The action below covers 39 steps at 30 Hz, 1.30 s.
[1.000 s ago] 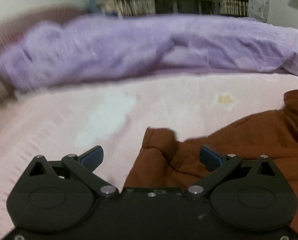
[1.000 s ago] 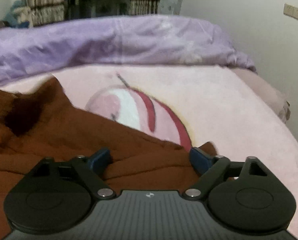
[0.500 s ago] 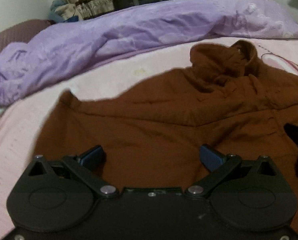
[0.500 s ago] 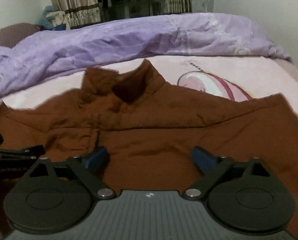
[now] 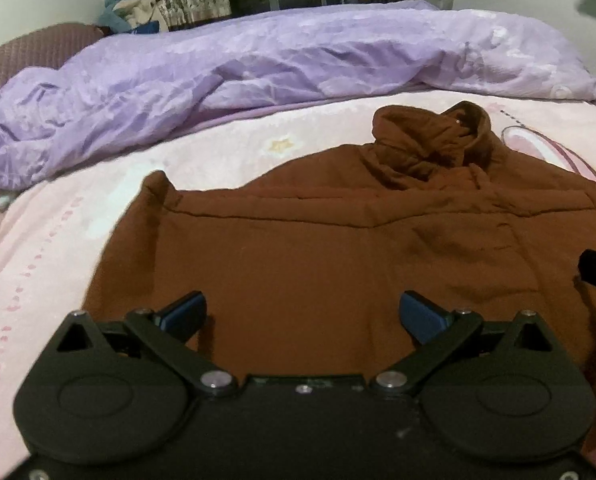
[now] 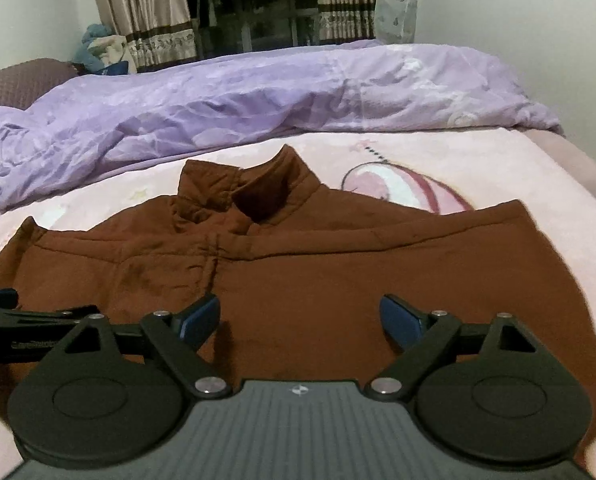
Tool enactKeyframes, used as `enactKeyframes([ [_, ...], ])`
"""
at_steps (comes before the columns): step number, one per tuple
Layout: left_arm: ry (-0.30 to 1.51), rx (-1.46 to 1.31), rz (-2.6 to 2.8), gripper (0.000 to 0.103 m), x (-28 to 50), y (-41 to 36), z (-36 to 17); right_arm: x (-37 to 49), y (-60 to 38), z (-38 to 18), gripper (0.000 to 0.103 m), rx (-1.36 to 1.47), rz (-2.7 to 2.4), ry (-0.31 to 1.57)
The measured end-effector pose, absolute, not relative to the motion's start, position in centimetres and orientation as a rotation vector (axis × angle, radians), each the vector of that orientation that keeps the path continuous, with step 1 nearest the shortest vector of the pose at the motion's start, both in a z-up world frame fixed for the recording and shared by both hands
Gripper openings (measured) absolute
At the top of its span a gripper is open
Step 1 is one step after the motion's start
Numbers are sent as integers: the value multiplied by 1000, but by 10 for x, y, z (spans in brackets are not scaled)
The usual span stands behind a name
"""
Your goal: Fold large clothes
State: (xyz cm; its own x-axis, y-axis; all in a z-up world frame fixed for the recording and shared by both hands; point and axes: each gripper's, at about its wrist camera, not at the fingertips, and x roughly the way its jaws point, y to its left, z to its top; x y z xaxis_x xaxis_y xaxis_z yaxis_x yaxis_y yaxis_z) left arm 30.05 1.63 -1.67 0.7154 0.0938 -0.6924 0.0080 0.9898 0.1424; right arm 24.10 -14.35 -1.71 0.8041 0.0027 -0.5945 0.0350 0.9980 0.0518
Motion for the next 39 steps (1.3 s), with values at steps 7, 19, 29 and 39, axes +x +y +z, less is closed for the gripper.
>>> enactKeyframes([
  [7,818,146,48,103,300,12,-39,240,-150,-42,103,55,-19,708],
  [19,689,184,133,103,270,59,1,209,-190,-18,97,64,-89,641],
  [29,745,135,179,103,278,116,-33,196,-240,-46,103,141,-121,638],
  [39,729,189,113,103,266,86,-32,157,-328,-82,103,660,-323,673],
])
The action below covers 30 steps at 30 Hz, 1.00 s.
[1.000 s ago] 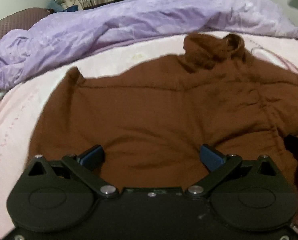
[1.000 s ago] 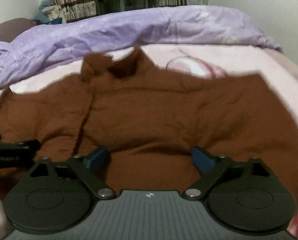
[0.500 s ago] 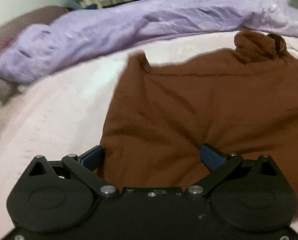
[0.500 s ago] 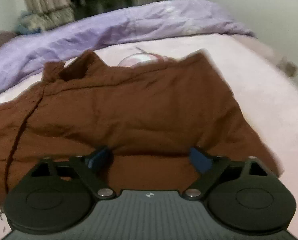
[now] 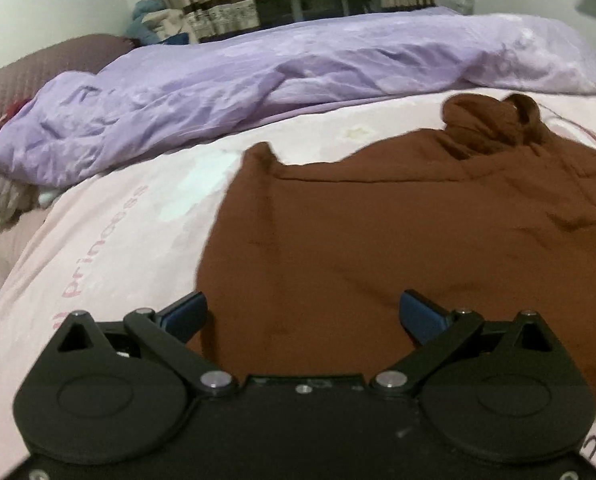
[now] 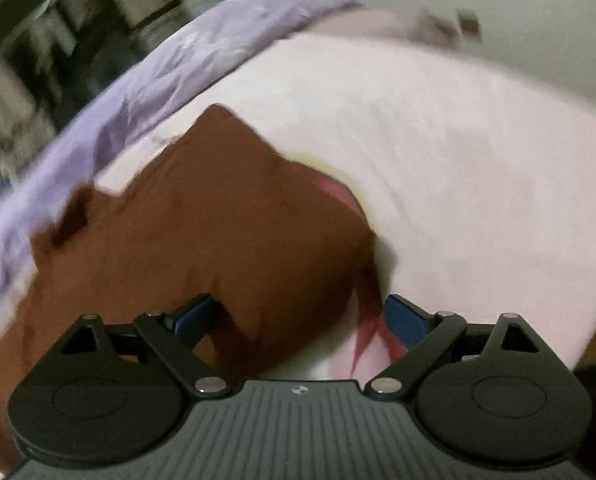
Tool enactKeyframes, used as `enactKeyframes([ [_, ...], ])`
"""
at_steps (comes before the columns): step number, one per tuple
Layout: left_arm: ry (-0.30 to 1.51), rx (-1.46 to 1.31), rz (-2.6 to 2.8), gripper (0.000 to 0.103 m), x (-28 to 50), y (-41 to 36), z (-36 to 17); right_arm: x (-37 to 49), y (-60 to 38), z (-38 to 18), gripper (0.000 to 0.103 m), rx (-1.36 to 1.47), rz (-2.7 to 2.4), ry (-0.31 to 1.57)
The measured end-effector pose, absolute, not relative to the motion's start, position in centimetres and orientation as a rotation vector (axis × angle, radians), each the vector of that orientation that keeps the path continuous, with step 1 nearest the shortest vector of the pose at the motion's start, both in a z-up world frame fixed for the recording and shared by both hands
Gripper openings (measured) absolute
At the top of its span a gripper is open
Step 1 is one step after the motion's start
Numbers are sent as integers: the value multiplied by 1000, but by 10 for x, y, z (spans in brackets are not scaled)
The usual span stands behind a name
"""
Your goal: Fold large clothes
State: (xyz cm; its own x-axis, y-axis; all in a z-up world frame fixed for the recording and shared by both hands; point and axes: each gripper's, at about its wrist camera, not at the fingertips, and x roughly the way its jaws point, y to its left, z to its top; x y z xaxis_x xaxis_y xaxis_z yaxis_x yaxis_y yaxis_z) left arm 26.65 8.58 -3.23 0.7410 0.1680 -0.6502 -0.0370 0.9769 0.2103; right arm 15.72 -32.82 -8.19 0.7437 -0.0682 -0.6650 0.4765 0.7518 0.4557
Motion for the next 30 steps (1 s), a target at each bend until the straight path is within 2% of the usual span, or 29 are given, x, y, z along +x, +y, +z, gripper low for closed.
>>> enactKeyframes([
  [8,734,186,92,103,264,78,-33,194,-344,-93,103,740,-275,559],
  [9,735,189,93,103,264,78,-33,196,-343,-92,88,760,-261,552],
  [10,735,194,94,103,264,76,-32,198,-342,-87,68,791,-240,553],
  [12,734,204,98,103,265,75,-31,183,-341,-77,68,829,-146,485],
  [14,735,210,100,103,268,73,-32,175,-336,-64,69,745,-100,451],
  [16,741,206,101,103,270,72,-34,182,-335,-64,83,653,-123,510],
  [18,743,210,101,103,270,71,-36,194,-345,-84,90,679,-146,630],
  [19,742,211,99,103,270,72,-36,194,-349,-92,98,700,-118,621],
  [21,743,213,97,103,270,72,-37,192,-351,-95,102,689,-44,582],
  [23,744,213,96,103,272,74,-36,203,-347,-91,56,629,-39,612],
  [24,742,214,98,103,271,74,-36,210,-345,-87,39,624,-33,643],
  [30,736,198,123,103,270,85,-30,185,-283,-24,34,470,-16,441],
])
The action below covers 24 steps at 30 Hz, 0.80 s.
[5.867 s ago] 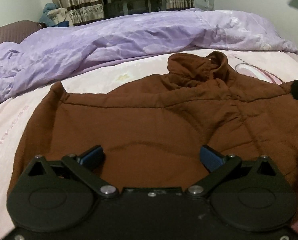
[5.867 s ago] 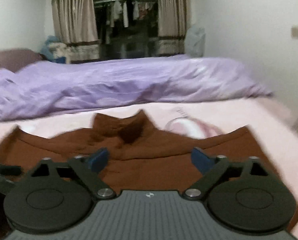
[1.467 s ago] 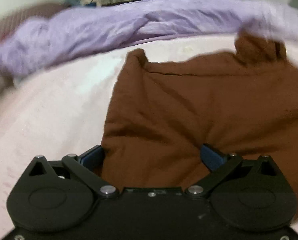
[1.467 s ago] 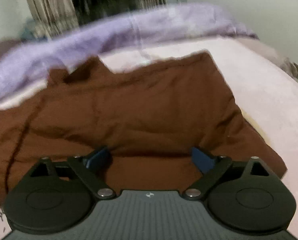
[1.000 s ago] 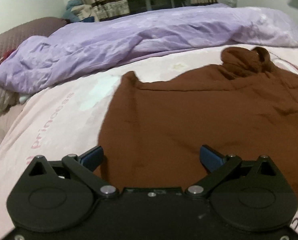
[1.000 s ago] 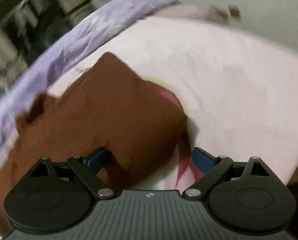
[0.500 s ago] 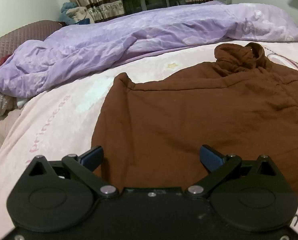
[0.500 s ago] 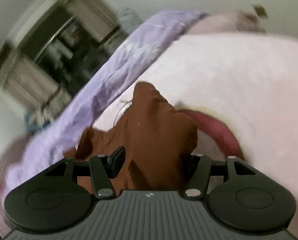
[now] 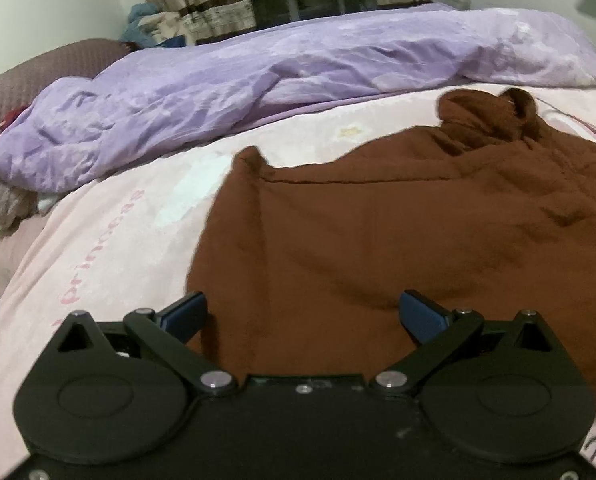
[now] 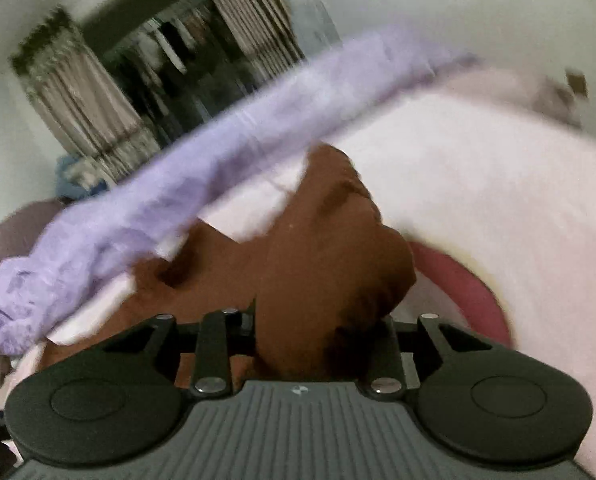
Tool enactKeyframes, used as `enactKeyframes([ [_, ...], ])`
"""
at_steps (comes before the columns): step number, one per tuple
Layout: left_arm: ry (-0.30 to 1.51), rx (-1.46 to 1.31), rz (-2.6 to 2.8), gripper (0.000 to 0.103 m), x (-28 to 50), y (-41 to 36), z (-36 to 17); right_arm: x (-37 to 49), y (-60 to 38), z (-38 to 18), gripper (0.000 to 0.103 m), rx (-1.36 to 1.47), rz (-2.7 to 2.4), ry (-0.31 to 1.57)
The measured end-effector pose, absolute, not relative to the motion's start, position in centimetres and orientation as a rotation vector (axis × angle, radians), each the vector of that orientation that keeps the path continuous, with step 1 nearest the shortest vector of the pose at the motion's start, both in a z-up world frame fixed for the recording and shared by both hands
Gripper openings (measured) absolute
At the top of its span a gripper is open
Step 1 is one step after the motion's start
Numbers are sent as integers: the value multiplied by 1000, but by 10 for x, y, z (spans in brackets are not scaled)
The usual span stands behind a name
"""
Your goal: Fold large clothes
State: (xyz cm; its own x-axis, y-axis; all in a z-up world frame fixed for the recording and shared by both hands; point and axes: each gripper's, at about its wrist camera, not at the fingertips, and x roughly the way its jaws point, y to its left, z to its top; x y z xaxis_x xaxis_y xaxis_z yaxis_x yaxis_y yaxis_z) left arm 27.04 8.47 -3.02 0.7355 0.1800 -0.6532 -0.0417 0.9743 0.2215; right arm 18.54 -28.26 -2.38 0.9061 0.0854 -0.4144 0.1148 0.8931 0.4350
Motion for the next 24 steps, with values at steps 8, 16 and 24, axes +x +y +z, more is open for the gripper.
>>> enactKeyframes([
  [8,727,230,203,103,270,122,-15,189,-123,72,19,248,241,178],
  [16,762,199,226,103,259,167,-21,224,14,33,14,157,291,291],
  [24,748,176,221,103,260,182,-19,203,50,61,13,119,298,188],
])
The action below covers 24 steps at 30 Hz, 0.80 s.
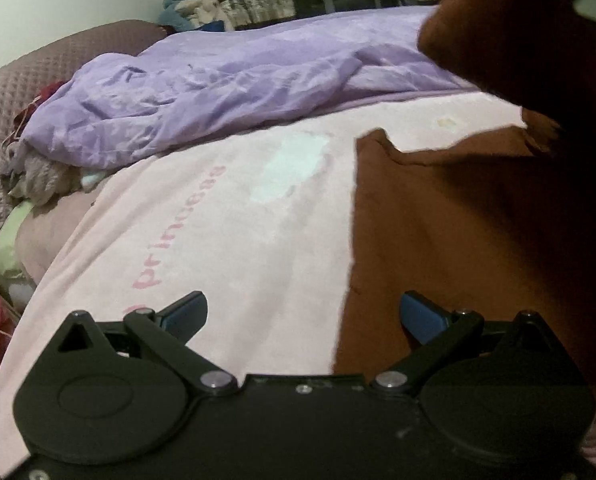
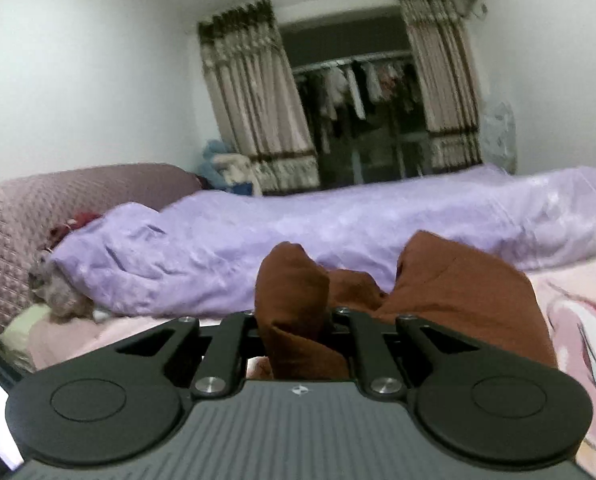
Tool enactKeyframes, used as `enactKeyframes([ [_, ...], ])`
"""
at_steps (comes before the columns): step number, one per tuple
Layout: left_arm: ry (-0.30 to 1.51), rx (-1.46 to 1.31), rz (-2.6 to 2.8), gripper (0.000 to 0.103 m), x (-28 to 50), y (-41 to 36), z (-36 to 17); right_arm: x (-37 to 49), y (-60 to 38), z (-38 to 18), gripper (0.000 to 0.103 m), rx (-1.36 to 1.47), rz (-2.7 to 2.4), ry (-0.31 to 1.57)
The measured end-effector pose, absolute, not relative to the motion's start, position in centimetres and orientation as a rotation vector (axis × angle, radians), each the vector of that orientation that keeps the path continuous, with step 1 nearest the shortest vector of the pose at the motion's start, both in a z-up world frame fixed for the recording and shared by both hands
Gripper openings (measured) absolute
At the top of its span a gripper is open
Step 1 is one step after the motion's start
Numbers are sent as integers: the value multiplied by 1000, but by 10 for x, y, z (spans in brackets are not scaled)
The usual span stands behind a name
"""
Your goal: Fold large clothes
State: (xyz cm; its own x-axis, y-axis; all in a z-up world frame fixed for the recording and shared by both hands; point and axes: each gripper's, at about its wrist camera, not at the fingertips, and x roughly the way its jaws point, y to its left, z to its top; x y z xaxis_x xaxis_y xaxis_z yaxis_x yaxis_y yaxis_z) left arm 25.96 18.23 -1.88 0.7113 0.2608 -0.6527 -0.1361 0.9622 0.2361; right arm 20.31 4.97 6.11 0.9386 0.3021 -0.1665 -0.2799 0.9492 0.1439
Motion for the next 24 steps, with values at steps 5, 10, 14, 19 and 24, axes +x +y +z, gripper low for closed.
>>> enactKeyframes([
  [5,751,148,247,103,257,198,-17,203,79,57,13,136,384,229],
  [10,805,100,234,103,254,202,-38,215,92,-12,13,151,380,445],
  [14,808,67,224,103,251,205,-44,217,98,-37,13,145,377,511],
  [19,814,75,226,103,249,205,-43,211,99,-43,13,154,373,524],
  [24,814,63,239,103,244,199,-42,208,89,-44,14,186,388,539],
])
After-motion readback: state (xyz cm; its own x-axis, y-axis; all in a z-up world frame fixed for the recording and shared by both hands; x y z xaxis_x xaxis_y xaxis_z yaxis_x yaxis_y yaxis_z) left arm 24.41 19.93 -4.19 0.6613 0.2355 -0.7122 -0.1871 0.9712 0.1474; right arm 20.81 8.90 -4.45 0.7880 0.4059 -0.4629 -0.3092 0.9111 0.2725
